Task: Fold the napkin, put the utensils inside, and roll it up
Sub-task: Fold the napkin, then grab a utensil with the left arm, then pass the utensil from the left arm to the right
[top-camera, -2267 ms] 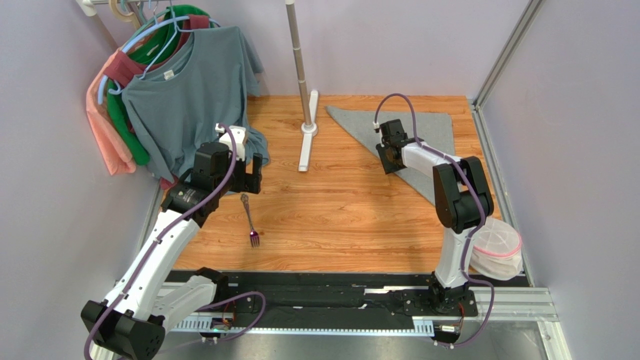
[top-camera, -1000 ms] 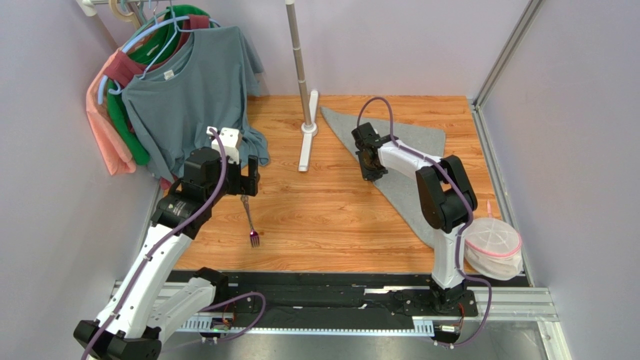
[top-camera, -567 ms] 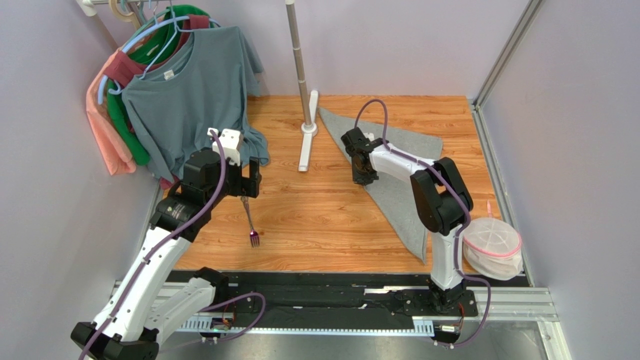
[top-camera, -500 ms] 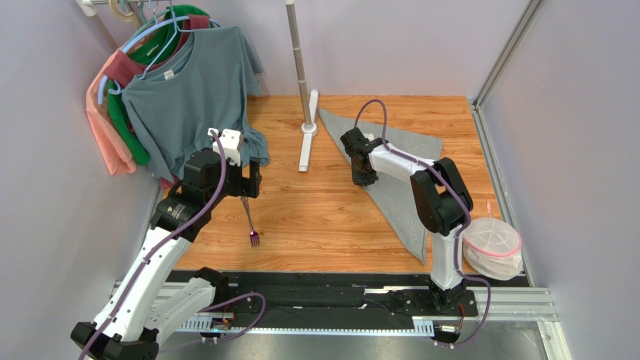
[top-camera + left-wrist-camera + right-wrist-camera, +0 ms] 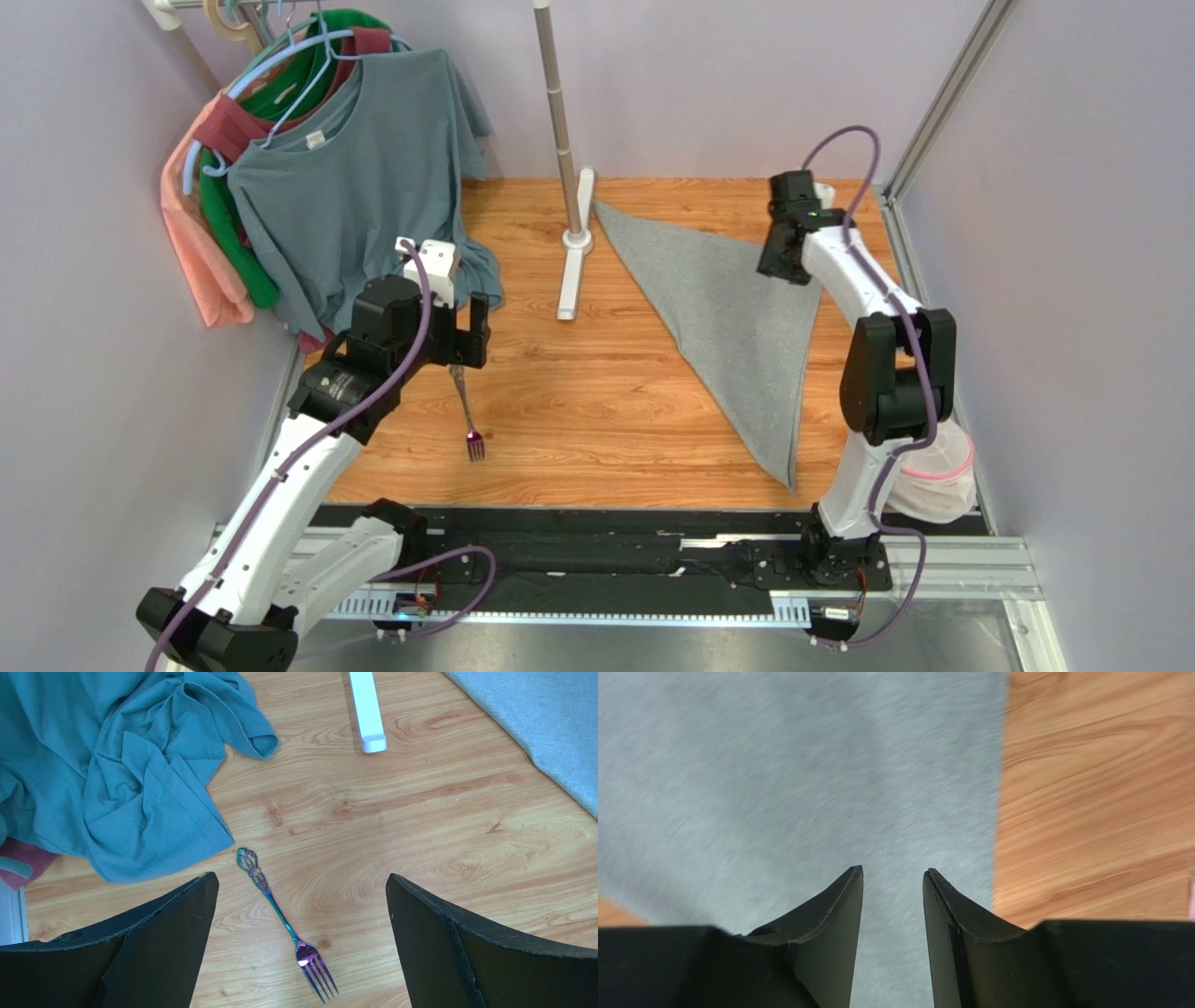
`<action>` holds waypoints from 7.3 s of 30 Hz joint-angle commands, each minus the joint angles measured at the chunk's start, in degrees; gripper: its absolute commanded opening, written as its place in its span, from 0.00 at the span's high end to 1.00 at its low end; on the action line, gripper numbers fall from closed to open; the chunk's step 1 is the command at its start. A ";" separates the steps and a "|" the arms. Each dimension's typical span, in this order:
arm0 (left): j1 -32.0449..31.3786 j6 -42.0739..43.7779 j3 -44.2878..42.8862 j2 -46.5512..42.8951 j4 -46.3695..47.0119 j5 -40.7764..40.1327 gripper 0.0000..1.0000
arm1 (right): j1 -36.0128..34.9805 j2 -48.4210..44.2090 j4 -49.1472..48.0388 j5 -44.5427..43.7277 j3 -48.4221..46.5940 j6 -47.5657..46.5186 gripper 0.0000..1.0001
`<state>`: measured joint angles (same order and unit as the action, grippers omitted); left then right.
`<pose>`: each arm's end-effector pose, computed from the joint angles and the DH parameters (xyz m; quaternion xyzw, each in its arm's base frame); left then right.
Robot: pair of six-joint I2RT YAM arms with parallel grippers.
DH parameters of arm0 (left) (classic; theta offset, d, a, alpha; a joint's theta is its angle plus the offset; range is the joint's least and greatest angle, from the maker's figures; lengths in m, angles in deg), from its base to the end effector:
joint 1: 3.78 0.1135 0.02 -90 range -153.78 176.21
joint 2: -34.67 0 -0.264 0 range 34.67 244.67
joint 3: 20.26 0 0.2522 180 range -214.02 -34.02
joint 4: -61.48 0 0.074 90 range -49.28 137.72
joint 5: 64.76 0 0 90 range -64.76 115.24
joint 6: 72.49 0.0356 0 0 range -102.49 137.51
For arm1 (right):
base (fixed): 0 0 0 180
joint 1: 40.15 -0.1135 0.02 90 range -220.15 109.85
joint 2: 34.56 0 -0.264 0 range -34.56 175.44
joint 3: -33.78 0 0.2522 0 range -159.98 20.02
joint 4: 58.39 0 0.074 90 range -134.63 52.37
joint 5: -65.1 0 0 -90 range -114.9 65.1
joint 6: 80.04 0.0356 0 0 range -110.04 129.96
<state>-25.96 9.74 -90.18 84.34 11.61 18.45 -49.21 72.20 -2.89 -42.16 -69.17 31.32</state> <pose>0.1690 -0.0644 0.3480 0.0787 0.8598 -0.0803 0.4982 0.3995 0.0530 0.2567 0.1416 0.9437 -0.0710 0.2904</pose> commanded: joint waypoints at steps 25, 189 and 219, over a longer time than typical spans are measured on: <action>-0.33 -0.14 -1.67 2.36 2.02 -2.88 0.02 | 18.90 24.81 -8.16 10.57 -20.58 -1.06 0.67; 1.52 -46.89 7.12 19.68 8.16 9.25 1.00 | -31.97 -29.62 -39.27 38.96 35.76 14.22 0.49; -6.92 -50.94 5.89 17.57 18.72 6.97 1.00 | -34.89 -12.63 -49.56 51.18 32.94 25.65 0.69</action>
<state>-31.97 -41.19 -81.79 103.47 28.26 27.28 -83.63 58.28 -50.08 6.49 -33.47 54.78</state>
